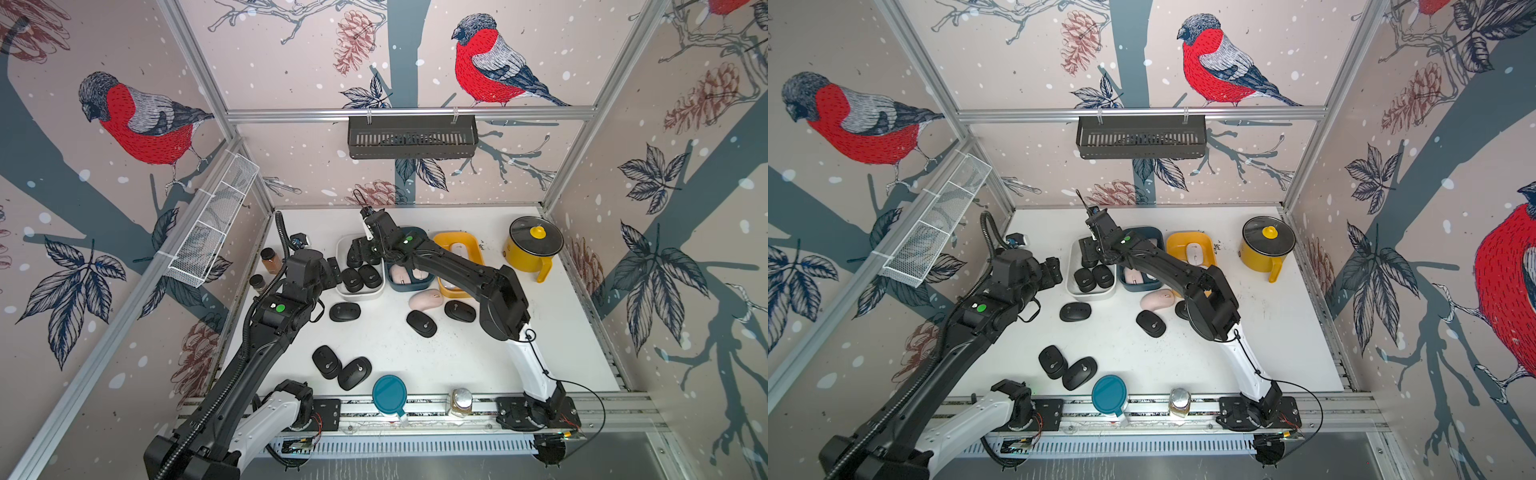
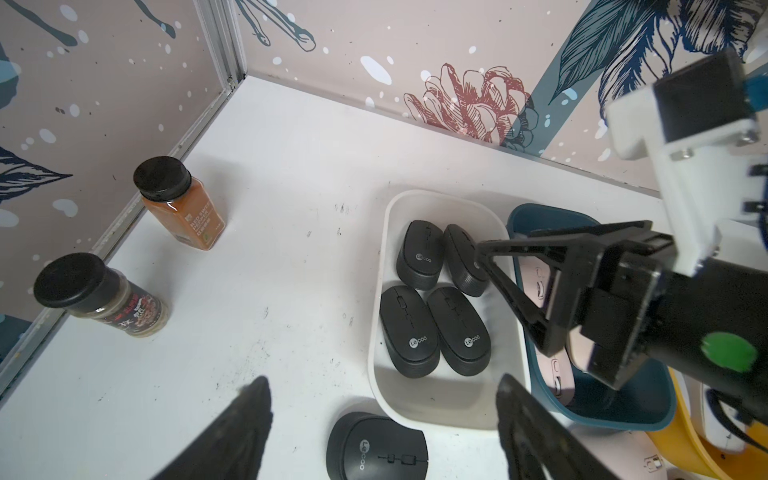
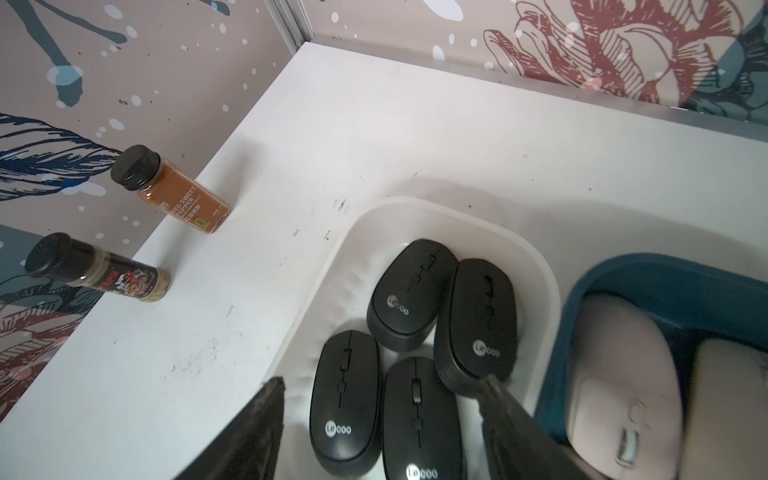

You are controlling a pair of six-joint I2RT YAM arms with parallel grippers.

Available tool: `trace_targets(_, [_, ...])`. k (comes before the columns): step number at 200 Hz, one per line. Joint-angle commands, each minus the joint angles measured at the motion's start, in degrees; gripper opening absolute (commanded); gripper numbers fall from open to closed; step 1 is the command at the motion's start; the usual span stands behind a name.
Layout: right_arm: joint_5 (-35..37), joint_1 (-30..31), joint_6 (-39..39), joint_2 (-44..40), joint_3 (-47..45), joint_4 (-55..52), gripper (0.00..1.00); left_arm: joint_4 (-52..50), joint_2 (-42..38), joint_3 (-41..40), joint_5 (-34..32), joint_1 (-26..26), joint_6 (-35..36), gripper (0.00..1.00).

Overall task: Place the mice by color into the storage box
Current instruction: Place the mouse in the storage box, then adjust the mouse at the center of the board.

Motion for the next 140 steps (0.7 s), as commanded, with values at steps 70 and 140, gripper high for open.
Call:
trace_targets(70, [3.4, 0.9, 3.5, -27.1, -36.9, 13.7, 0.75, -6.7, -3.1, -5.0, 7.7, -1.3, -9.0, 0.81])
trace_targets(140, [3.4, -0.4, 5.4, -36.0, -51.6, 16.9, 0.75, -15.6, -6.7, -12.2, 4.5, -24.9, -26.3, 0.79])
